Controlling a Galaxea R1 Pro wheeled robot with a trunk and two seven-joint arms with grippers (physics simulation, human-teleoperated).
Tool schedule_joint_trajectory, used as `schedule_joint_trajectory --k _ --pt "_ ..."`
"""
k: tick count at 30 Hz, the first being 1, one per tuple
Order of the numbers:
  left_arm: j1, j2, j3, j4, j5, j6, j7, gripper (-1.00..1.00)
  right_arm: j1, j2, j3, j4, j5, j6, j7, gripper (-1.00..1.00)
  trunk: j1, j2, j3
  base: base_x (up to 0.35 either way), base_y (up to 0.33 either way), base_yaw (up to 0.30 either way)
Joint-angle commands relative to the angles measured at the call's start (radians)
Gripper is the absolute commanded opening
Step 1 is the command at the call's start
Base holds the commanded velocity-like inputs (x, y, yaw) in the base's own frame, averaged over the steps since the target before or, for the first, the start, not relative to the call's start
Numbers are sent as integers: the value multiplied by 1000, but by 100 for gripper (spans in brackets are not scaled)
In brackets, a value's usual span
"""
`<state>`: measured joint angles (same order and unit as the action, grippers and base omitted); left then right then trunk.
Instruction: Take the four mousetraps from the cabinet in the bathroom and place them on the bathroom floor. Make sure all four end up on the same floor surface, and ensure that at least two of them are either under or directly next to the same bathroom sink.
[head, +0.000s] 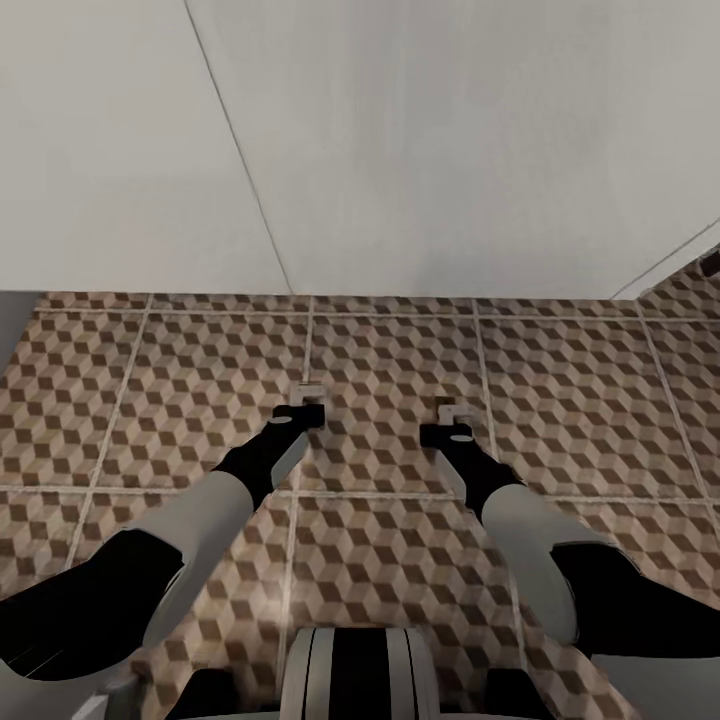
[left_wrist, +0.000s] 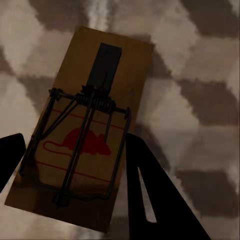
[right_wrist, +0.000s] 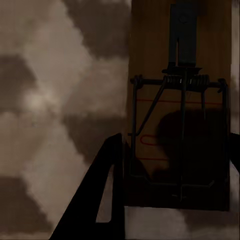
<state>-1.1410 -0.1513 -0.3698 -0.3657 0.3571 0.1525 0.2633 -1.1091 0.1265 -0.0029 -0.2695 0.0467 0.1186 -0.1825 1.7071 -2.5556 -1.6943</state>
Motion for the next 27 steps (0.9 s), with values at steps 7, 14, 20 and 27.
schedule_joint_trajectory --k 7,14,20,27 --pt "0 3 -9 -1 8 4 7 -100 -10 1 0 -1 4 8 -4 -100 0 0 -1 321 0 0" --pt "0 4 -9 -1 8 1 6 -100 -11 1 0 1 4 6 -4 -100 0 0 -1 322 0 0" --pt "0 4 -9 0 8 0 7 -100 -11 1 0 3 4 -2 -4 -100 0 0 -1 293 0 0" --pt "0 4 -9 0 10 -1 7 -100 -11 1 0 17 4 -6 -4 -100 0 0 -1 74 0 0"
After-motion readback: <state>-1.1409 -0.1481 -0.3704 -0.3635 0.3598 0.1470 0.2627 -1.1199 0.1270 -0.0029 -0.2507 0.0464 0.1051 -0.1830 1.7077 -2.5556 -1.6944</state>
